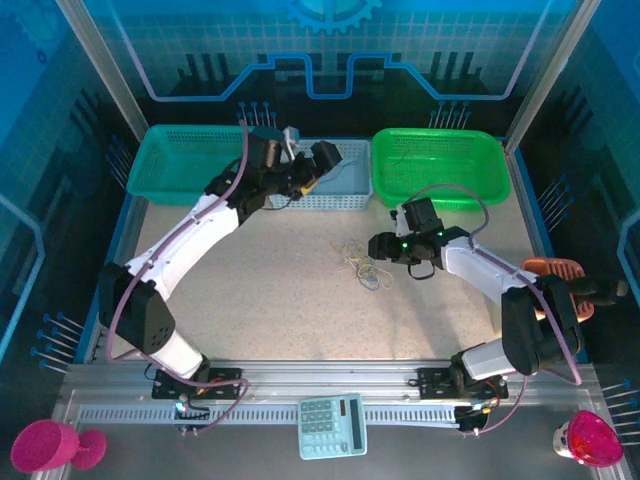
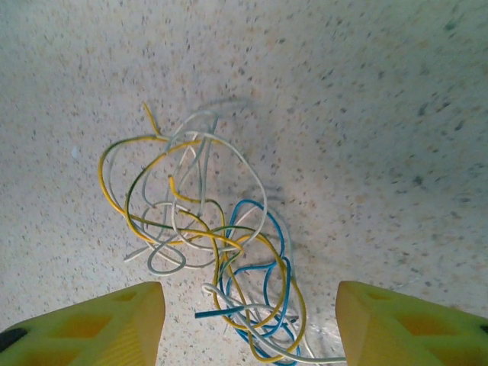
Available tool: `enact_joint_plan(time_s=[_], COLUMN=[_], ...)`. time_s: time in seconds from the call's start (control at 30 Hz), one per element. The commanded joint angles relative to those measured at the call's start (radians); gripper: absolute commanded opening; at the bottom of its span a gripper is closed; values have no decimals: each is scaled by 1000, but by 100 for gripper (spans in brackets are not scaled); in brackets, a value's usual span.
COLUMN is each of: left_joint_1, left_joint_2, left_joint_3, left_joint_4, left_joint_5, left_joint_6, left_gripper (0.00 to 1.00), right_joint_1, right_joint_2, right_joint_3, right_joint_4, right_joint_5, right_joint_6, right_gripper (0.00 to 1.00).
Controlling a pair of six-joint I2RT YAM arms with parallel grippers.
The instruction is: Untangle the cables
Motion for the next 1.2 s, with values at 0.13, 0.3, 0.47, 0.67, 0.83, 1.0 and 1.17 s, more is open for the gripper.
enact_joint_plan(time_s=[0.13, 0.3, 0.47, 0.67, 0.83, 1.0, 1.17], left_joint_1=[-151, -232, -263, -319, -356, -392, -421], left_joint_2=[-89, -103, -112, -112, -82, -21, 16], left_joint_3=[148, 250, 280, 350, 415, 538, 622], left_joint_4=[-243, -382, -386, -390, -395, -441, -433], left_joint_5=[-166, -302, -319, -364, -368, -360, -368], left_joint_6=[-291, -412, -465, -480, -499, -473, -416], left_gripper=[99, 99, 99, 99, 99, 99, 99], right_joint_1=[32, 31, 32, 31, 32, 30, 22], right_joint_2=[50, 87, 104, 60, -20, -80, -126], right_joint_3=[-6, 15, 45, 80, 111, 145, 178], right_joint_4=[7, 21, 8, -43, -94, -139, -163], right_joint_5=[66, 65, 64, 72, 87, 107, 102], right_joint_6=[-13, -7, -10, -14, -11, -13, -4], right_gripper=[54, 44, 28, 0, 0, 0, 0])
